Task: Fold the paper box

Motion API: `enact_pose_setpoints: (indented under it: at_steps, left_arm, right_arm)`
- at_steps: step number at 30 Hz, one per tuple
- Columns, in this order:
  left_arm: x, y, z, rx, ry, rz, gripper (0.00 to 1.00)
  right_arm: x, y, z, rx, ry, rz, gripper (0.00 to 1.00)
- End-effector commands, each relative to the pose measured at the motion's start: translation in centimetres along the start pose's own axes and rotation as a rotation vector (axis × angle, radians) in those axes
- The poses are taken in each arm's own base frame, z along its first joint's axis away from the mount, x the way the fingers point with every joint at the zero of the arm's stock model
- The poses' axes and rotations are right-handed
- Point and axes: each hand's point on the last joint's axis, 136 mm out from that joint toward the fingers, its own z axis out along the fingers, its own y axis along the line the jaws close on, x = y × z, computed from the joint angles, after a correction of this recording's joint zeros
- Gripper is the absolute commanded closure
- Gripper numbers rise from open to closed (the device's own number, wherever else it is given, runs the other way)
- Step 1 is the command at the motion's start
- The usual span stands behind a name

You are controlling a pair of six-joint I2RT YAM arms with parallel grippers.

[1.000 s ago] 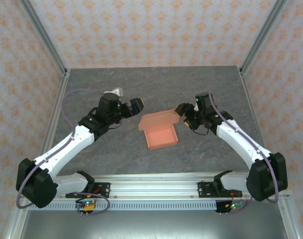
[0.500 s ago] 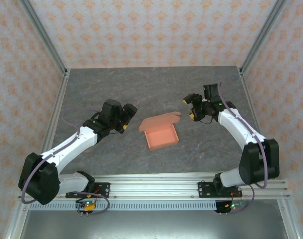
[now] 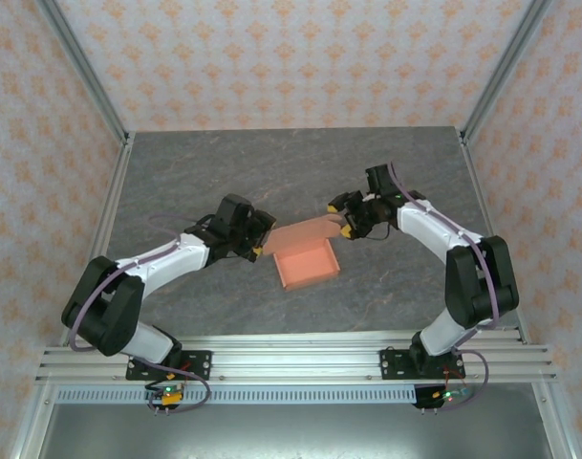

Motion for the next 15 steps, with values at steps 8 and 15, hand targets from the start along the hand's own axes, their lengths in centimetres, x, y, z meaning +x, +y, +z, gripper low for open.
enact_pose_setpoints:
  at_steps: [8, 15]
  left_arm:
    - [0.4, -3.3, 0.5, 0.058, 0.004, 0.017, 0.46]
    - [0.5, -3.5, 1.5, 0.051, 0.024, 0.011, 0.46]
  right_arm:
    - [3.2, 1.0, -0.8, -0.049, 0.003, -0.027, 0.45]
    - [3.8, 0.3, -0.7, -0.043, 0.002, -0.007, 0.40]
